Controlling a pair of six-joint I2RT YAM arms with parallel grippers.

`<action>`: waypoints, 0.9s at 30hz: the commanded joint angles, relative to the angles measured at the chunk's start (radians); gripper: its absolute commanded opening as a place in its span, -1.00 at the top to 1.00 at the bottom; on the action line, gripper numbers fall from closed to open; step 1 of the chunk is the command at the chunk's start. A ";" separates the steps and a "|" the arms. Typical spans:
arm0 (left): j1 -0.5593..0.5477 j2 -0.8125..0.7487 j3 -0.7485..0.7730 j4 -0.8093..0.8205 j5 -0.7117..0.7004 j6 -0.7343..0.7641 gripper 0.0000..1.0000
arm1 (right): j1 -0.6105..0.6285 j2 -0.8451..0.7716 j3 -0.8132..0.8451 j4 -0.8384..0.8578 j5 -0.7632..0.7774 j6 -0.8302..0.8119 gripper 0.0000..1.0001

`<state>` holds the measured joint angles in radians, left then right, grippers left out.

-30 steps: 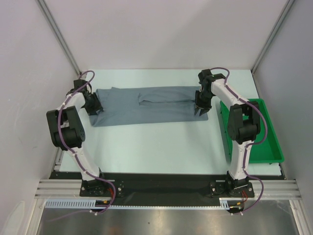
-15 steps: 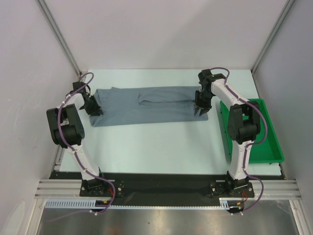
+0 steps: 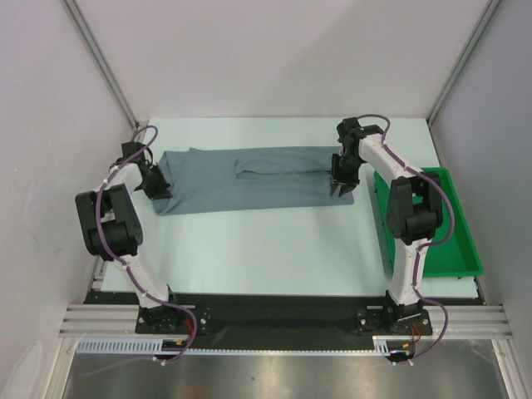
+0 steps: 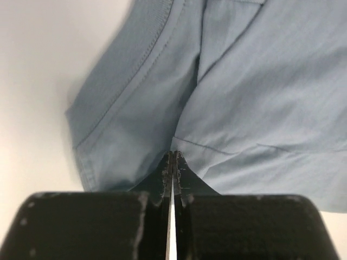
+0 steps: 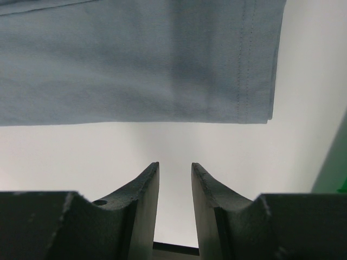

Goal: Fold and stack the t-shirts
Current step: Fold the tshirt

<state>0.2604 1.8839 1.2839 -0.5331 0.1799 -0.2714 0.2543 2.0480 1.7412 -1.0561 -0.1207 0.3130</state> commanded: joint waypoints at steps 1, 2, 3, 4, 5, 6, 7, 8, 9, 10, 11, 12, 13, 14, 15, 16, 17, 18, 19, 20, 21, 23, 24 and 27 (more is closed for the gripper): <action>0.003 -0.101 -0.024 0.032 -0.023 -0.025 0.99 | 0.007 -0.026 0.012 0.005 -0.010 -0.002 0.28; 0.002 -0.108 -0.029 0.033 -0.025 -0.025 0.99 | 0.008 -0.026 0.012 0.005 -0.010 -0.002 0.28; 0.003 -0.114 -0.038 0.035 -0.028 -0.026 0.99 | 0.008 -0.026 0.012 0.007 -0.010 0.000 0.28; 0.002 -0.124 -0.043 0.036 -0.030 -0.028 0.99 | 0.008 -0.026 0.012 0.004 -0.008 -0.002 0.28; 0.003 -0.129 -0.046 0.033 -0.028 -0.029 0.99 | 0.008 -0.025 0.011 0.004 -0.008 0.000 0.28; 0.002 -0.132 -0.057 0.033 -0.026 -0.029 0.99 | 0.010 -0.025 0.011 0.005 -0.010 -0.002 0.28; 0.003 -0.135 -0.061 0.033 -0.026 -0.031 0.99 | 0.010 -0.023 0.012 0.004 -0.008 0.000 0.28; 0.002 -0.137 -0.064 0.024 -0.026 -0.029 0.99 | 0.010 -0.025 0.012 0.005 -0.010 0.000 0.28; 0.002 -0.138 -0.073 0.019 -0.030 -0.029 0.99 | 0.010 -0.025 0.012 0.004 -0.010 0.000 0.28; 0.002 -0.147 -0.083 0.021 -0.031 -0.028 0.99 | 0.010 -0.025 0.014 0.002 -0.008 0.000 0.28; 0.002 -0.154 -0.090 0.022 -0.033 -0.025 0.99 | 0.010 -0.025 0.014 0.004 -0.008 0.000 0.28; 0.002 -0.160 -0.106 0.022 -0.036 -0.023 0.99 | 0.011 -0.023 0.014 0.002 -0.008 -0.002 0.28; 0.002 -0.163 -0.112 0.018 -0.040 -0.022 0.99 | 0.010 -0.023 0.014 0.002 -0.008 0.001 0.28; 0.000 -0.172 -0.118 0.022 -0.040 -0.022 0.99 | 0.011 -0.022 0.011 0.002 -0.008 0.000 0.28; 0.002 -0.172 -0.121 0.021 -0.042 -0.019 0.99 | 0.011 -0.022 0.011 0.004 -0.008 0.001 0.28; 0.002 -0.172 -0.121 0.016 -0.046 -0.017 0.99 | 0.011 -0.020 0.014 0.004 -0.011 0.000 0.28; 0.002 -0.170 -0.123 0.013 -0.048 -0.015 0.99 | 0.011 -0.017 0.015 0.002 -0.011 -0.002 0.28; 0.002 -0.170 -0.127 0.022 -0.052 -0.009 0.99 | 0.011 -0.017 0.015 0.002 -0.010 -0.002 0.28; 0.002 -0.164 -0.129 0.030 -0.057 -0.008 0.99 | 0.011 -0.017 0.015 0.007 -0.010 0.000 0.28; 0.002 -0.155 -0.123 0.039 -0.060 -0.005 0.99 | 0.011 -0.017 0.017 0.008 -0.013 0.000 0.28; 0.003 -0.123 -0.094 0.036 -0.062 -0.003 0.99 | 0.011 -0.012 0.018 0.007 -0.016 -0.002 0.28; 0.002 -0.094 -0.058 0.041 -0.060 -0.006 0.89 | 0.014 -0.006 0.030 0.002 -0.017 -0.005 0.28; 0.002 -0.077 -0.029 0.045 -0.063 -0.011 0.78 | 0.014 -0.003 0.032 -0.001 -0.016 -0.005 0.28; 0.002 -0.049 0.040 0.025 -0.073 -0.009 0.38 | 0.016 -0.002 0.032 -0.002 -0.017 -0.006 0.28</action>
<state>0.2604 1.8187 1.2354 -0.5129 0.1280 -0.2859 0.2615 2.0480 1.7412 -1.0565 -0.1249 0.3126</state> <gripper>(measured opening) 0.271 0.360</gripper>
